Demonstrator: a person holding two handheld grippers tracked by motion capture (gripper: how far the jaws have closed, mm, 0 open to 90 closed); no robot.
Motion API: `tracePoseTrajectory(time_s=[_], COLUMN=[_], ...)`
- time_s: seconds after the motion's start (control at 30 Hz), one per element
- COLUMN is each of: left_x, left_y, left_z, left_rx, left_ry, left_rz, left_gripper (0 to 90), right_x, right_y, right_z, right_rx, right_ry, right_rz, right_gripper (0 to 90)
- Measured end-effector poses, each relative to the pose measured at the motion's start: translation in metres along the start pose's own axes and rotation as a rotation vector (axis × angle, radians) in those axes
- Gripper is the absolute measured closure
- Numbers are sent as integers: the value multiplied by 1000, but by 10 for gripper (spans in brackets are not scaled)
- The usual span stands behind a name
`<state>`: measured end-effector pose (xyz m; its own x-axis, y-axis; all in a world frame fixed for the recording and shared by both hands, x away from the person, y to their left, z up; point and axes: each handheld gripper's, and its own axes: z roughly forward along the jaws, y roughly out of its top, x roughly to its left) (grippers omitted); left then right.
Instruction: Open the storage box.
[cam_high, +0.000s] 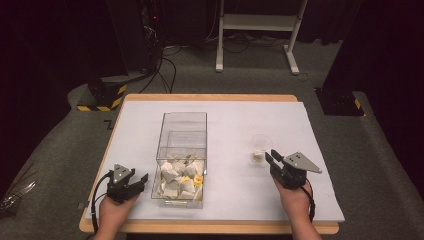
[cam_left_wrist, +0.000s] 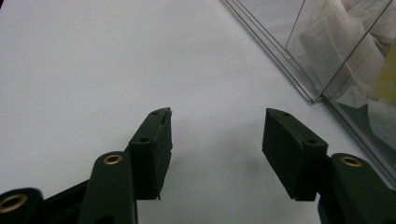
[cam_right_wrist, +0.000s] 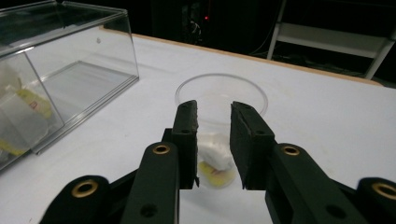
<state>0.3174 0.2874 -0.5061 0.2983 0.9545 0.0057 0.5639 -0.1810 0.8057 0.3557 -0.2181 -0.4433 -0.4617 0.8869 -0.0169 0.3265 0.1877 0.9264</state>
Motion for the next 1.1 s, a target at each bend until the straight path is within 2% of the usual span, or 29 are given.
tracePoseTrajectory(time_s=[0.1,0.3,0.33,0.43,0.47,0.63,0.8,1.1], left_x=[-1,-2,-3,-7,-9,-13,-18,-23], left_y=[0,-1,0,2,3,6,9,11], left_z=[-1,-6,-8,-13,-15,-23,-35,-63], left_rx=[-7,-28,-36,-54,-59,-87,-125,-201], left_ry=[4,-9,-17,-24,-25,-48,-75,-95], left_rz=[12,10,2,8,22,27,29,31], left_gripper=[430,463,463,463,464,486,489,490], right_x=[3,8,8,9,9,9,9,11], right_y=[-6,-22,-24,-30,-30,-37,-41,-44], right_z=[-2,-4,-4,-4,-4,-3,0,5], right_rx=[27,75,78,90,91,98,116,137], right_ry=[19,41,42,46,47,38,43,50], right_rz=[3,-3,-5,0,-3,-4,0,-21], right_gripper=[701,681,681,676,676,670,670,665])
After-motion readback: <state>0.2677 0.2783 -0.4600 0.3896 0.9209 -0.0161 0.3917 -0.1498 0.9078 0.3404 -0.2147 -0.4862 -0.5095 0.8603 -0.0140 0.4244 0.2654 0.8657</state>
